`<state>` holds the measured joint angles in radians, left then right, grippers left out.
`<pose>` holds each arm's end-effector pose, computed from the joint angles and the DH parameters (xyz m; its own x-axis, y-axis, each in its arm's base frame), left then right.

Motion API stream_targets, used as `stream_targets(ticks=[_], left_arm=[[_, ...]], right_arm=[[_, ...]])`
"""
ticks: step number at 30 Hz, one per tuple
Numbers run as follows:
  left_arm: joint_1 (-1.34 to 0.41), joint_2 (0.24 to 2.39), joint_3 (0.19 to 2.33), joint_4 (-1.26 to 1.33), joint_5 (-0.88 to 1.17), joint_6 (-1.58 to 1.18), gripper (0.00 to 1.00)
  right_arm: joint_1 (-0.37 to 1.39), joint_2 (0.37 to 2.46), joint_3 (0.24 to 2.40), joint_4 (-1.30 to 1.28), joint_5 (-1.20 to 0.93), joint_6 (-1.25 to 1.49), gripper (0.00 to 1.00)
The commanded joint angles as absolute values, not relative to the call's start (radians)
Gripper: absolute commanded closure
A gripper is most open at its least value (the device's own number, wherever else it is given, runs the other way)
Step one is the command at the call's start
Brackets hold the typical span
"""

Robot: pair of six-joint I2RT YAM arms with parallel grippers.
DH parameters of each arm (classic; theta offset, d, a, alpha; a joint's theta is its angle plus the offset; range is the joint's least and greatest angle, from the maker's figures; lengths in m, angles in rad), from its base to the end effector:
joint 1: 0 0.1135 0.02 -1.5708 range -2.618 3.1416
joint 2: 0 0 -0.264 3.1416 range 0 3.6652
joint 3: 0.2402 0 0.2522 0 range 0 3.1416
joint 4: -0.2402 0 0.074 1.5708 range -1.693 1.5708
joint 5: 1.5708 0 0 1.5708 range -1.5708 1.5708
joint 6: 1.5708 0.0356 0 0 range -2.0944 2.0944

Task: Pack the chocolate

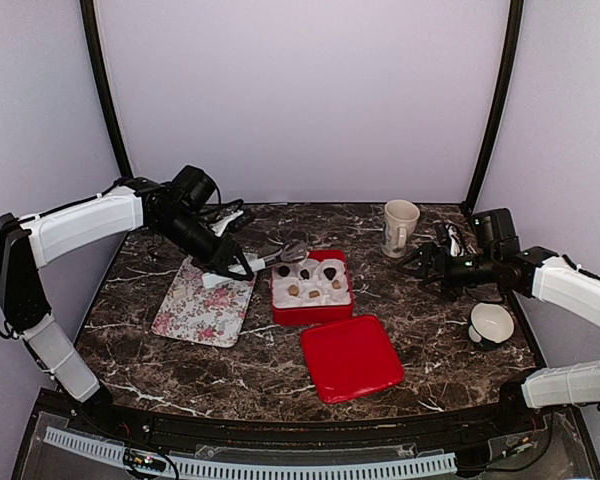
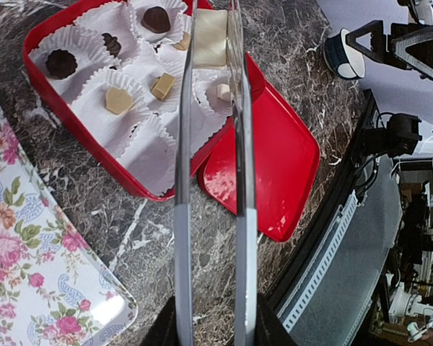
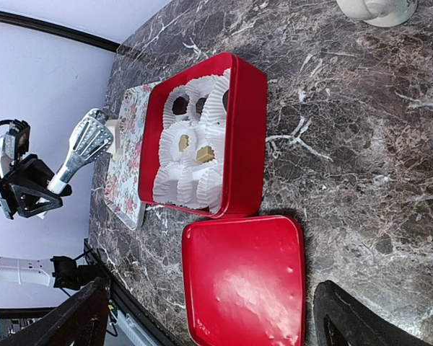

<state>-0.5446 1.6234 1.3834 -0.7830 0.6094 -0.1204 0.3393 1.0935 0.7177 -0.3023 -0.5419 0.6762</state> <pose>0.2801 -0.1935 0.2891 -0.8065 0.3734 -0.4584 0.5872 0.5961 -0.5476 0.2108 0.0939 0.2483 -0.8769 0.2591 -0.4049 -0.1476 0.6565 0.7397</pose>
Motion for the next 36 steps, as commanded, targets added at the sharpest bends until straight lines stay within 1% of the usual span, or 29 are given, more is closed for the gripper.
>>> stream_targets(ticks=[1, 12, 23, 36], left_arm=[[-0.574, 1.659, 1.446, -0.798, 0.660, -0.014, 0.77], [-0.661, 1.765, 1.474, -0.846, 0.590, 0.057, 0.76], [-0.677, 1.805, 1.498, -0.874, 0.511, 0.083, 0.75], [-0.689, 1.821, 1.505, -0.888, 0.497, 0.095, 0.70]], right_arm=[[0.335, 1.075, 0.714, -0.292, -0.530, 0.687, 0.00], [0.335, 1.053, 0.704, -0.304, -0.517, 0.696, 0.00], [0.335, 1.039, 0.692, -0.303, -0.514, 0.706, 0.00], [0.335, 1.032, 0.685, -0.301, -0.511, 0.713, 0.00]])
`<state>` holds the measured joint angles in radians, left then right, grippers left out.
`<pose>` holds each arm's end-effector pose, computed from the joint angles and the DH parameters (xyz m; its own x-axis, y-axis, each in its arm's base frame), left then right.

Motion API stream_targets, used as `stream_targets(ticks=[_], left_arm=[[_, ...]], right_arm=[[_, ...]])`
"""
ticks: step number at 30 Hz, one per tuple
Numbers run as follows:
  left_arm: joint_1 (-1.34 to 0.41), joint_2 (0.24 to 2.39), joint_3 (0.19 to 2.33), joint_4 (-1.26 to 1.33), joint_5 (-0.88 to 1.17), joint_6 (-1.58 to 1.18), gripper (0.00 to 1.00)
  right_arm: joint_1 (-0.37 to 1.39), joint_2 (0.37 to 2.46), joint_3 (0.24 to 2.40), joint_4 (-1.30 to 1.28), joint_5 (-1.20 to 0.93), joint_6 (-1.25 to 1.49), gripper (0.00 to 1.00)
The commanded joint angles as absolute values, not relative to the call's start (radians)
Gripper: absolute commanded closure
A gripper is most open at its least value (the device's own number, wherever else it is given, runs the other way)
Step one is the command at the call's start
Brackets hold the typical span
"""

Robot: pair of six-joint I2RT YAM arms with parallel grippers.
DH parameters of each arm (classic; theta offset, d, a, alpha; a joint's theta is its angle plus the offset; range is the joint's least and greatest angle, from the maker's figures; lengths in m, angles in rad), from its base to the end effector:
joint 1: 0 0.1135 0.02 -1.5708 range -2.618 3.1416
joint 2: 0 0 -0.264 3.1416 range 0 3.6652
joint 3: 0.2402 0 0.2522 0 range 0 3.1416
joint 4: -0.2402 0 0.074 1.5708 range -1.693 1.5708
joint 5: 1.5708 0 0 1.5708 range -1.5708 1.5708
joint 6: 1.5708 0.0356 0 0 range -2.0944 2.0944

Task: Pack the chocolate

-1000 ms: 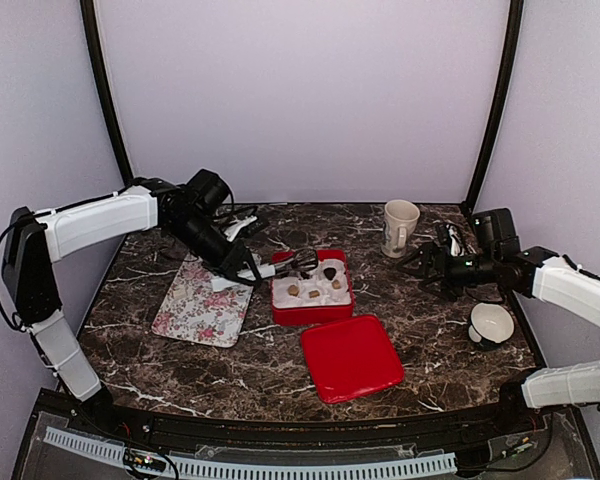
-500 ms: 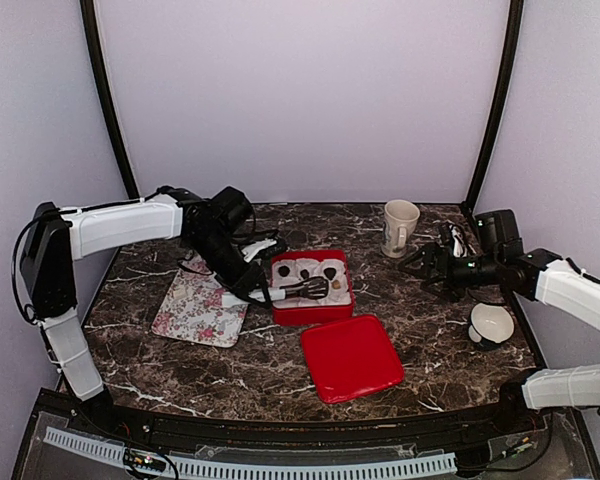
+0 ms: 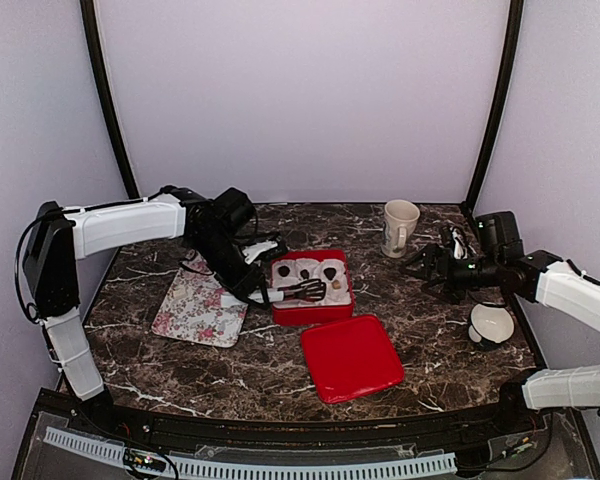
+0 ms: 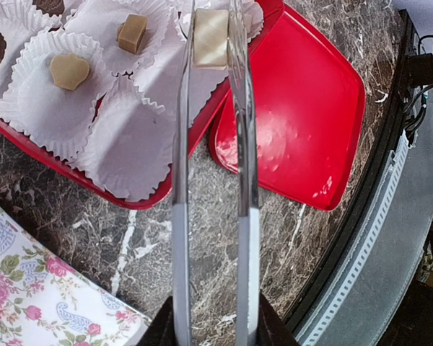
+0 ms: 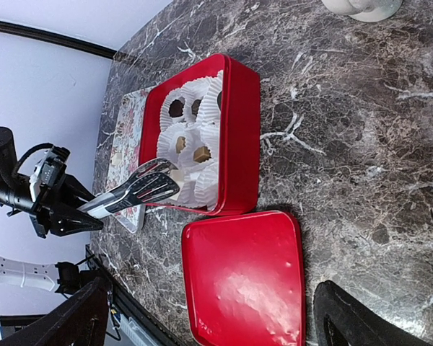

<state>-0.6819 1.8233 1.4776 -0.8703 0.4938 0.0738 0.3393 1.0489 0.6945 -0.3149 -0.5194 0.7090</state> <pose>0.2792 -0.2484 0.2438 -0.6757 0.6322 -0.3792 0.7346 0.5347 -0.4176 0.2027 0.0903 0.2485 -0.8712 0.2919 -0.3948 -0.1170 0.6575 0.7444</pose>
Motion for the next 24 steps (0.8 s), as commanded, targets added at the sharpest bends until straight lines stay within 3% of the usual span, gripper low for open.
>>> stream_targets(ticks=[1, 13, 24], left_arm=[[-0.690, 1.821, 1.505, -0.888, 0.493, 0.094, 0.68], [-0.690, 1.789, 1.514, -0.891, 0.486, 0.068, 0.64], [-0.632, 1.576, 1.421, -0.818, 0.429, -0.116, 0.64]], right_arm=[[0.335, 1.032, 0.685, -0.301, -0.511, 0.714, 0.00], [0.335, 1.028, 0.687, -0.305, -0.511, 0.712, 0.00], [0.334, 1.051, 0.701, -0.290, -0.526, 0.699, 0.00]])
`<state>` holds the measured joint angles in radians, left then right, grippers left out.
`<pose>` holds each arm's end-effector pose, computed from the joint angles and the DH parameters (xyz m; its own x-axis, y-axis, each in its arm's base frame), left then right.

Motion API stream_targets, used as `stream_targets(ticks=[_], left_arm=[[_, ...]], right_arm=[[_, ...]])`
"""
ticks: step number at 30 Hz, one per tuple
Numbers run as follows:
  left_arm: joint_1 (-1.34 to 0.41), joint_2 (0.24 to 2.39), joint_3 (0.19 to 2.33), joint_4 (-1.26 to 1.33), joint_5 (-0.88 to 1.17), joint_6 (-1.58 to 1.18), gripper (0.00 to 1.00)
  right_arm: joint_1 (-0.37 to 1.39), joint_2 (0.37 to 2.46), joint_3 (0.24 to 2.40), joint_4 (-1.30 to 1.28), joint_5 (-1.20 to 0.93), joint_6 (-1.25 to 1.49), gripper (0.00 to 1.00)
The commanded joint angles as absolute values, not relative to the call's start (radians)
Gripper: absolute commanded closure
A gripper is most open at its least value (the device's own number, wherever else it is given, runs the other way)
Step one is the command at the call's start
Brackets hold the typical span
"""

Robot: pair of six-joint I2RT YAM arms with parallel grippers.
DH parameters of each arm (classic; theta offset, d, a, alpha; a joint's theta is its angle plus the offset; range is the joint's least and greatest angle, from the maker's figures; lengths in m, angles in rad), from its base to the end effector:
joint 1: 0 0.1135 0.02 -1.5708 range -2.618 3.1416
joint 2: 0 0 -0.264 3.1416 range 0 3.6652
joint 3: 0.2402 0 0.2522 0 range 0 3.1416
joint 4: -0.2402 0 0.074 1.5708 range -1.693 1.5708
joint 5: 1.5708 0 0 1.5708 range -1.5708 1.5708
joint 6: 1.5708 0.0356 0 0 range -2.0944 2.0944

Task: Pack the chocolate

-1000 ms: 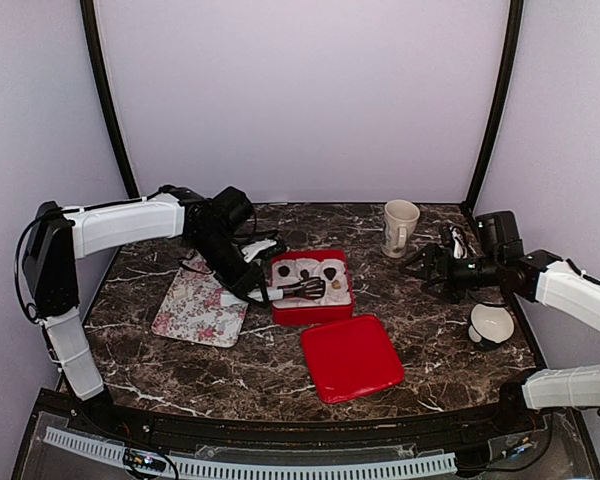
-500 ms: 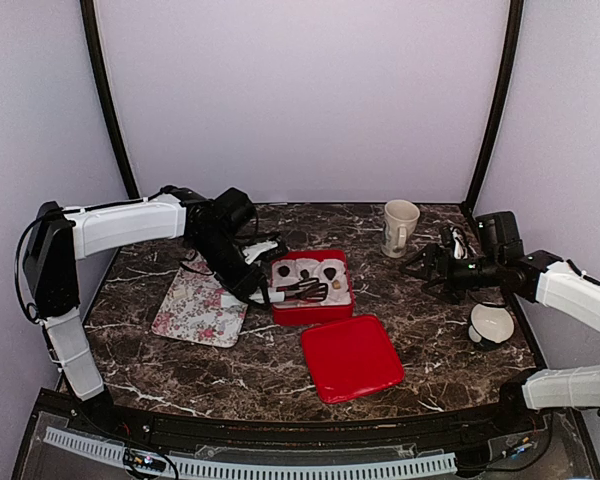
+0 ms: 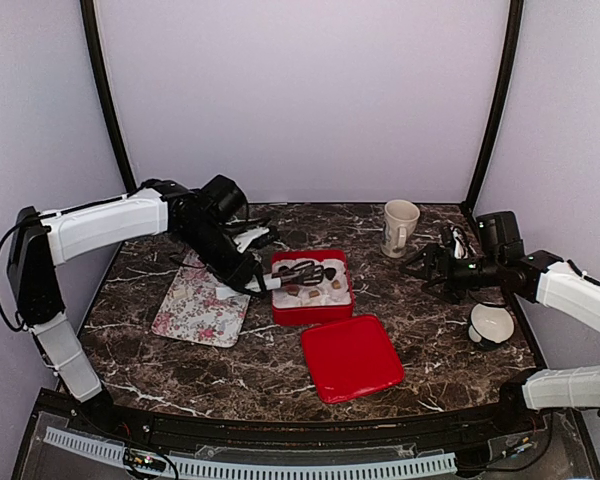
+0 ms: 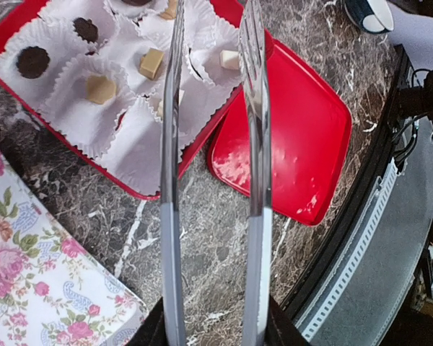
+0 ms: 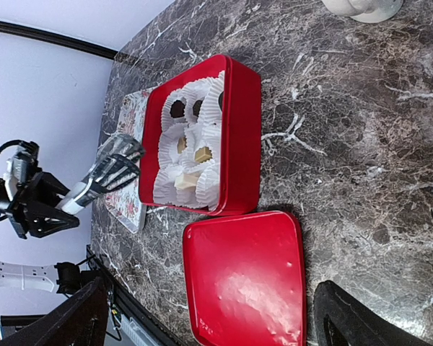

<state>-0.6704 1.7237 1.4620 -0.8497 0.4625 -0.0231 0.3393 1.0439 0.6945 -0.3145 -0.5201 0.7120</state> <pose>0.2717 -0.2357 0.2741 -0.7186 0.5434 -0.4341 0.6946 0.5910 -0.4101 0.2021 0.0901 0.2496 -0.8697 0.2943 -0.3962 -0.1184 0.6549 0.7464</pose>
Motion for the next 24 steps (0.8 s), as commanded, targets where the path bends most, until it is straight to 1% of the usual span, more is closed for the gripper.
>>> stream_targets(ticks=[1, 6, 9, 15, 19, 24], left_arm=[[-0.623, 1.537, 1.405, -0.820, 0.417, -0.137, 0.64], [-0.476, 1.375, 1.283, -0.854, 0.361, -0.254, 0.64], [-0.432, 1.307, 1.241, -0.929, 0.280, -0.312, 0.63], [-0.382, 1.235, 1.159, -1.059, 0.175, -0.433, 0.63], [-0.320, 1.181, 1.089, -1.081, 0.167, -0.476, 0.62], [-0.244, 1.181, 1.031, -1.073, 0.175, -0.461, 0.61]], right_arm=[[0.335, 1.054, 0.703, -0.289, -0.529, 0.696, 0.00], [0.335, 1.068, 0.708, -0.278, -0.543, 0.685, 0.00], [0.335, 1.081, 0.710, -0.269, -0.552, 0.680, 0.00], [0.335, 1.103, 0.718, -0.253, -0.572, 0.667, 0.00], [0.335, 1.106, 0.721, -0.256, -0.576, 0.657, 0.00], [0.334, 1.100, 0.711, -0.252, -0.580, 0.655, 0.00]])
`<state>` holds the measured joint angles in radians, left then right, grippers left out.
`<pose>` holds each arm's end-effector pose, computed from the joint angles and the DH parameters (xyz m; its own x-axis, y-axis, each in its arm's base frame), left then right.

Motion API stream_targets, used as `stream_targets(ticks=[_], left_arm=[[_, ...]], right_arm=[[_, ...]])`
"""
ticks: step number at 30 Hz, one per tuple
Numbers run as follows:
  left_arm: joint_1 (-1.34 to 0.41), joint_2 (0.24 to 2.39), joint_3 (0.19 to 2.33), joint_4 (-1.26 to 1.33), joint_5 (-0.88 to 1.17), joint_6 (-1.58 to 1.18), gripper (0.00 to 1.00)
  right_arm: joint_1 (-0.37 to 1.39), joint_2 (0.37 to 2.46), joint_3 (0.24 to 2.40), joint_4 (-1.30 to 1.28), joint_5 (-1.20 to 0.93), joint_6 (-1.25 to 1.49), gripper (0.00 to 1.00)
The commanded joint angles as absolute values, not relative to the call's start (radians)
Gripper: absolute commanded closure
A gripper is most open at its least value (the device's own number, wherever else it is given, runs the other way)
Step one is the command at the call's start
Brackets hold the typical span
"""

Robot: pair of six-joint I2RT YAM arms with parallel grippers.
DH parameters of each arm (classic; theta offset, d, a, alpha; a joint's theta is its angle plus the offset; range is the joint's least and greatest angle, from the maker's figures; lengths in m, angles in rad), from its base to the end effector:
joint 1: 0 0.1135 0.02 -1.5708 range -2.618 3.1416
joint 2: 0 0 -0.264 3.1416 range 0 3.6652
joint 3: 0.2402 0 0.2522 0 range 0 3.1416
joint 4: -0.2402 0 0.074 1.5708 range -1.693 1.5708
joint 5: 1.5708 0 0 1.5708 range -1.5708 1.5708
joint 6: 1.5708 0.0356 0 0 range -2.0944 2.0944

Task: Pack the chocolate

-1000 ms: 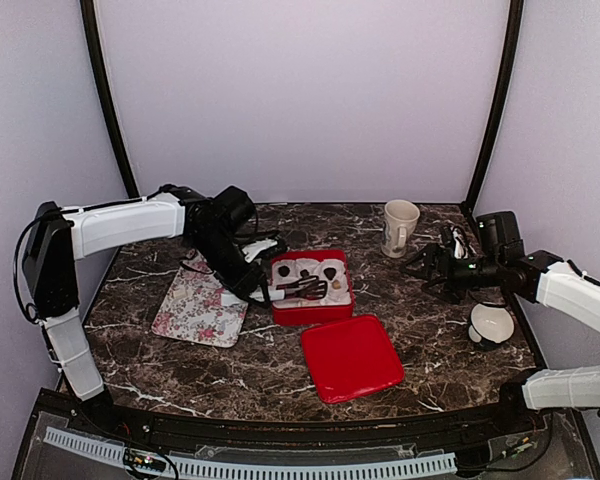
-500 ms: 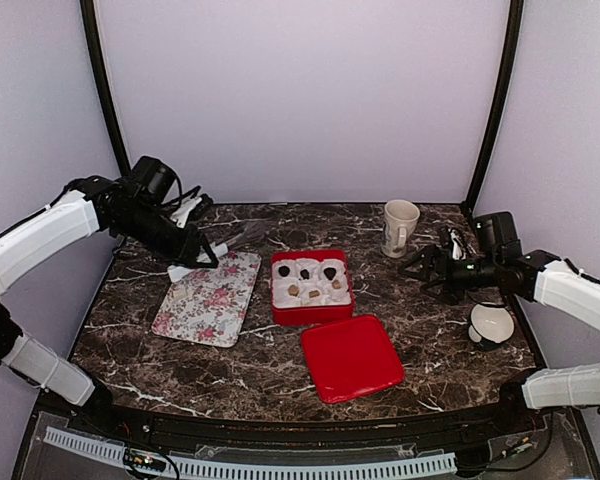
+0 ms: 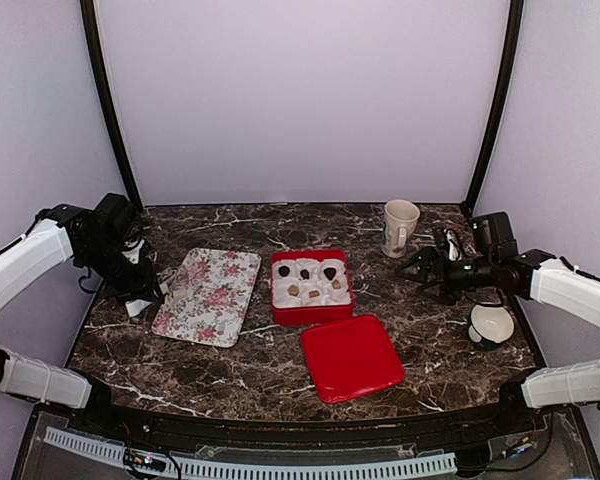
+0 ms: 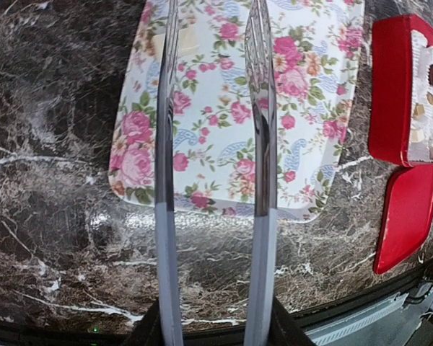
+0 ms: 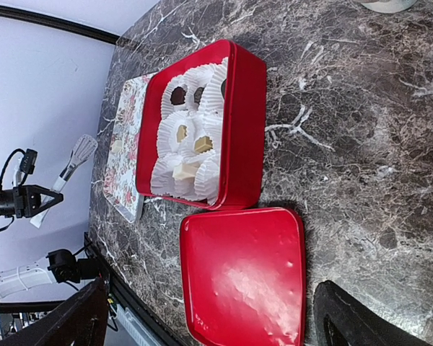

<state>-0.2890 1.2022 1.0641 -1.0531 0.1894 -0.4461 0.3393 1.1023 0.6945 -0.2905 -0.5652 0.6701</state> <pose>0.2053 -0.0680 0.2843 -0.9528 -0.1588 -0.2588 -0.0713 0.9455 -0.3176 0.2098 0.0943 0.2401 -0.8900 0.2421 -0.3865 -0.1469 0.6500 0.7456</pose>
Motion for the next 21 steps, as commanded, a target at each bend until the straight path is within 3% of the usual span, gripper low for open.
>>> stream_targets(ticks=[1, 21], left_arm=[[-0.236, 1.185, 1.025, -1.070, 0.174, -0.456, 0.61], [-0.188, 1.314, 1.003, -0.997, 0.194, -0.388, 0.58]], right_arm=[[0.334, 1.097, 0.708, -0.251, -0.579, 0.655, 0.00], [0.334, 1.061, 0.681, -0.248, -0.552, 0.683, 0.00]])
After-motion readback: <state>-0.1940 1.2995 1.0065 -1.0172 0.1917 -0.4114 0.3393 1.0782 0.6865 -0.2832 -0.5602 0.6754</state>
